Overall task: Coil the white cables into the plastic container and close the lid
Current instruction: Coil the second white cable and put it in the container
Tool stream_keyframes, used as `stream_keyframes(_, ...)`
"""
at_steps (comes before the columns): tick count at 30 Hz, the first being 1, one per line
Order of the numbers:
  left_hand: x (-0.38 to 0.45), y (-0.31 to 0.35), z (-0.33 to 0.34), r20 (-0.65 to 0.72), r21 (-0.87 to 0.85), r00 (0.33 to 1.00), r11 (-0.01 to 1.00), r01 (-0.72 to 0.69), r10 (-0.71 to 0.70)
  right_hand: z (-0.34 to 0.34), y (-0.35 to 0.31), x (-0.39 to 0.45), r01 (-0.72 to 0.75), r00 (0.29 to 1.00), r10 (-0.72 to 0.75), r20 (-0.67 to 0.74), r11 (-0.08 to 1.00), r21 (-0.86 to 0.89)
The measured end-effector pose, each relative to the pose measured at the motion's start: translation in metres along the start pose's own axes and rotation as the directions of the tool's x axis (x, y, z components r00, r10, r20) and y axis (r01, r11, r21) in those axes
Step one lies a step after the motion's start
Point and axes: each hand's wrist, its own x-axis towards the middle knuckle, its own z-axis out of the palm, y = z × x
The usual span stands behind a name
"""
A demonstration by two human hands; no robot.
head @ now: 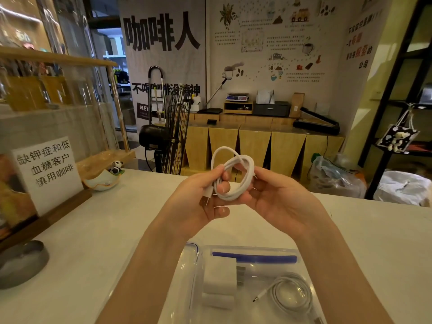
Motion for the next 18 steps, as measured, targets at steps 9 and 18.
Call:
stream_keyframes(9,-0.012,0.016,-0.015,0.1,-0.031,0.995,0.999,-0.025,0.028,-0.019,-0.02,-0.008,0.209,0.954,-0.264,-0.143,0.925,-0.317)
stream_keyframes(18,-0.011,0.016,-0.011,0.04,0.217,0.999,0.975,-0.043,0.035,-0.034,-0.033,-0.021,0.157,0.979,-0.204,0.014,0.704,-0.692)
